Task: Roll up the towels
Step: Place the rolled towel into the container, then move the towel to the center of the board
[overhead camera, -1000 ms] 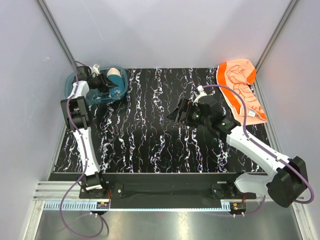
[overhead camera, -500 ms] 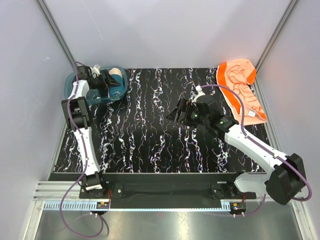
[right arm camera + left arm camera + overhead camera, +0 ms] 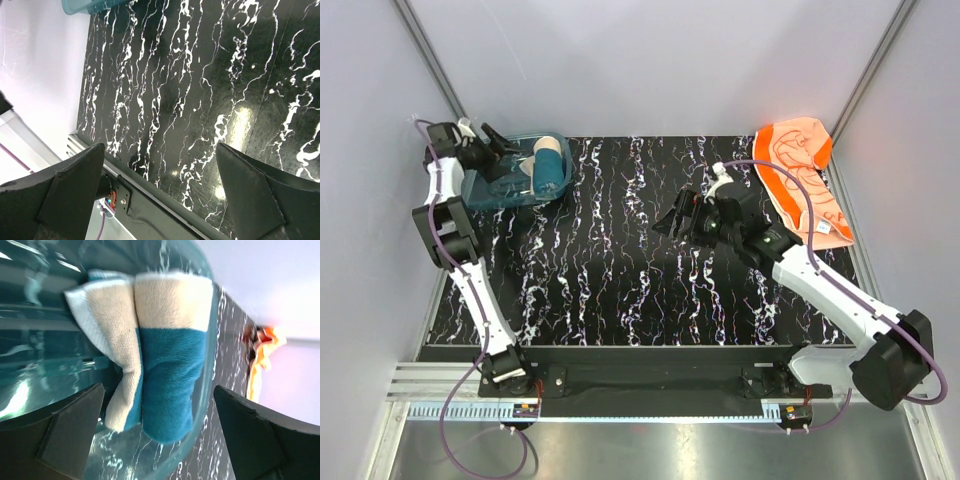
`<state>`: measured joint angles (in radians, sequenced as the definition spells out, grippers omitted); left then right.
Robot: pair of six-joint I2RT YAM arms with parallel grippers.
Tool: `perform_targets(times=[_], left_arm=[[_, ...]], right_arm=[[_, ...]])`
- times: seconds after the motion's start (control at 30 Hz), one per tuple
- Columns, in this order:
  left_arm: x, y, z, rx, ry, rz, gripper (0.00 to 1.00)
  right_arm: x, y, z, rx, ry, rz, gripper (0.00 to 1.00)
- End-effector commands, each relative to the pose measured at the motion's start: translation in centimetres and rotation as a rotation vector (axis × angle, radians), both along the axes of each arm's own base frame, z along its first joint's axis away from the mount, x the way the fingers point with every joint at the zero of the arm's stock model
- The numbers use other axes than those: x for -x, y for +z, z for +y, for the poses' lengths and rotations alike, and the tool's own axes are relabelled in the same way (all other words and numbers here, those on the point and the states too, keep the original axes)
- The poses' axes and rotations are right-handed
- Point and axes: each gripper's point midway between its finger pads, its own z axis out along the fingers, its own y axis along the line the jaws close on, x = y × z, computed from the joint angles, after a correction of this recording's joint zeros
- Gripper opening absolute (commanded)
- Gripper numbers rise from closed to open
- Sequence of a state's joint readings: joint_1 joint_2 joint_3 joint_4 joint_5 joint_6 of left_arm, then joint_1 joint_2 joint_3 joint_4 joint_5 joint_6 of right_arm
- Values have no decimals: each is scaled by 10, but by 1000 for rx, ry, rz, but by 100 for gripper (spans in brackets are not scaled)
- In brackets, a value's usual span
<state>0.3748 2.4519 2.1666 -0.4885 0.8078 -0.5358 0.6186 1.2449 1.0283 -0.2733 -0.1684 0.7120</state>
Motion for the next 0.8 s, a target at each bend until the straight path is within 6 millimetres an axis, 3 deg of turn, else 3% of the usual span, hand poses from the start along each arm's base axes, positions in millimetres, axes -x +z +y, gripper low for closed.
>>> perform_targets(times=[0.0,0.03,0.07,0.1,0.13,0.17,0.2,0.23,0.3,0.33,0.37,0.4,0.47,0.5,0.53,0.57,0.6,0.63,0.67,0.73,0.77], left_arm=[[3,61,13,-97,76,-58,99],[5,60,17,-115,97,-45,99],[10,75,17,-129,103,-68,99],[15,69,14,-119,108,-58,99],[22,96,9,-125,104,-109,99],[27,106,6,-127,108,-133,99],[33,104,1,-128,108,-139,99],[43,137,-7,-158,108,-204,99],[57,156,-18,-178,86,-242,99],[72,176,-29,-191,71,-274,99],[82,181,-35,-197,65,-271,99],[91,188,-40,-220,54,-292,99],[123,196,-62,-237,36,-293,99],[136,194,-73,-254,3,-302,99],[158,213,-93,-276,-21,-349,99],[175,188,-107,-265,-54,-300,99],[189,184,-120,-281,-93,-313,99],[211,194,-140,-297,-118,-349,99],[228,162,-152,-283,-146,-288,99],[264,157,-186,-264,-229,-317,99],[278,134,-190,-260,-247,-273,99]], right_arm=[[-9,35,-12,17,-41,-98,100],[-11,36,-15,32,-55,-104,100],[-13,36,-19,50,-74,-109,100],[-19,36,-32,94,-126,-104,100],[-25,30,-38,117,-147,-84,100],[-31,28,-45,130,-163,-71,100],[-42,25,-62,127,-191,-36,100],[-53,11,-70,143,-205,9,100],[-72,6,-99,175,-267,47,100],[-82,-7,-108,209,-287,78,100],[-89,-5,-117,232,-312,88,100],[-102,-19,-134,290,-360,116,100],[-115,-27,-160,341,-430,160,100],[-122,-27,-178,374,-481,175,100],[-132,-41,-210,393,-555,225,100],[-135,-47,-227,400,-589,257,100],[-142,-47,-247,410,-629,265,100],[-147,-63,-259,434,-646,310,100],[-149,-64,-299,437,-731,347,100],[-152,-87,-324,476,-752,421,98],[-152,-86,-343,488,-789,444,98]])
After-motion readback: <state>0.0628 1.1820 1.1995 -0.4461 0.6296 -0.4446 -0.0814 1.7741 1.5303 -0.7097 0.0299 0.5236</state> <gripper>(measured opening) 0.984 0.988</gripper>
